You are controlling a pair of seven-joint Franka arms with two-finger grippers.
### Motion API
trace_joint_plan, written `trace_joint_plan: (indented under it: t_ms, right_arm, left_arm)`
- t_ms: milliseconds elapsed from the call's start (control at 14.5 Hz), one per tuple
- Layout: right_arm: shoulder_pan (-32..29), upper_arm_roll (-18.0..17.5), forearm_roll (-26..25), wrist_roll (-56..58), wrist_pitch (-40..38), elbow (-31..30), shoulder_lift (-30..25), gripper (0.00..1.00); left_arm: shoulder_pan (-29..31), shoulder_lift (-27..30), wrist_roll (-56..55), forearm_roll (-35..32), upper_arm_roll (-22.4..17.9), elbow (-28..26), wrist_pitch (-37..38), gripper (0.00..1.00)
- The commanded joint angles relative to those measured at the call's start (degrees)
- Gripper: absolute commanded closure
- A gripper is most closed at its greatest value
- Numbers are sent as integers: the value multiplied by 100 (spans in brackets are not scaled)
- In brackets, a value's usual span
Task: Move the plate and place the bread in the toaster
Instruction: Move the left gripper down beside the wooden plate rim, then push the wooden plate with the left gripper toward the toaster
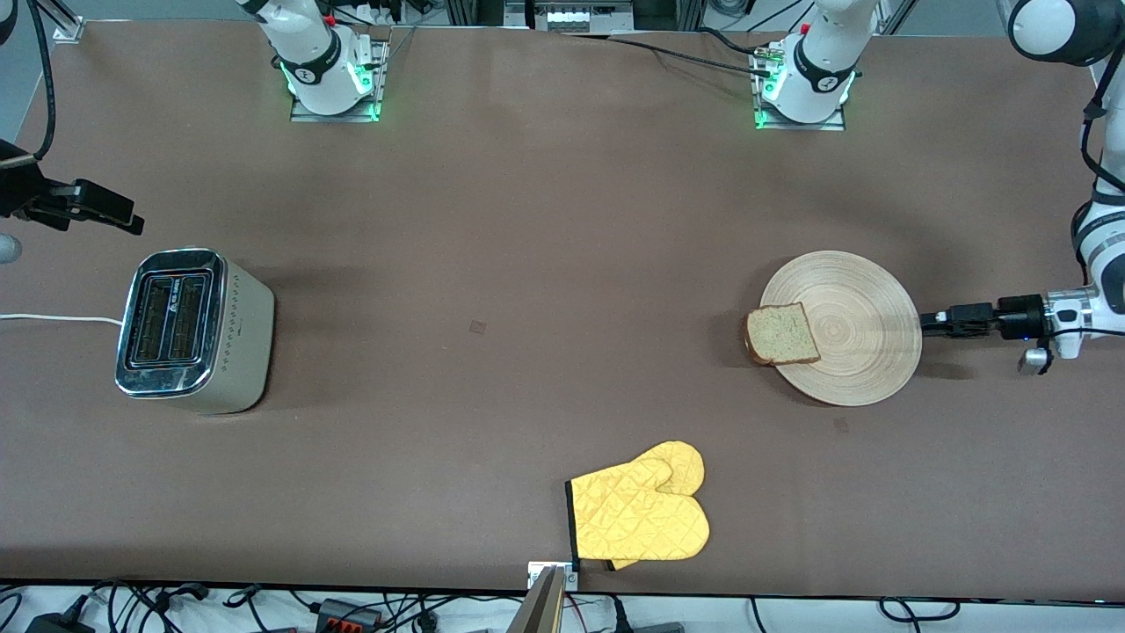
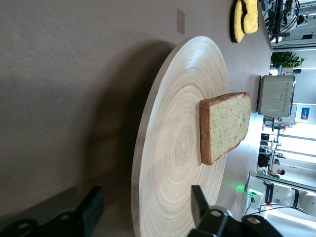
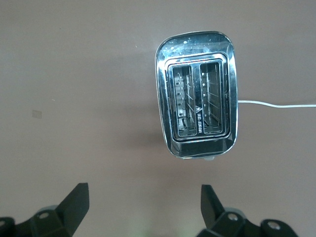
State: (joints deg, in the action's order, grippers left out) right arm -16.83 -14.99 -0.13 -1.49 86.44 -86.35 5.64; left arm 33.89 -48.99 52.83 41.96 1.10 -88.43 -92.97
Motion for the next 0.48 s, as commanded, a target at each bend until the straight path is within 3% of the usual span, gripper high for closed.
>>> trace_joint_plan:
  t_ms: [0, 207, 345, 414]
  right_arm:
    - [-84, -47, 101, 44, -39, -14, -19, 0]
    - [-84, -39, 101, 44, -48, -14, -10, 0]
    - [-101, -39, 101, 44, -48, -14, -1, 0]
    - [-110, -47, 101, 44, -48, -14, -1, 0]
  left_arm:
    - [-101, 22, 52, 154, -5, -157, -151, 54]
    - [-102, -110, 52, 198, -5, -166, -160, 63]
    - [-84, -119, 52, 233, -5, -175, -134, 77]
    - [-84, -119, 52, 242, -5, -175, -134, 77]
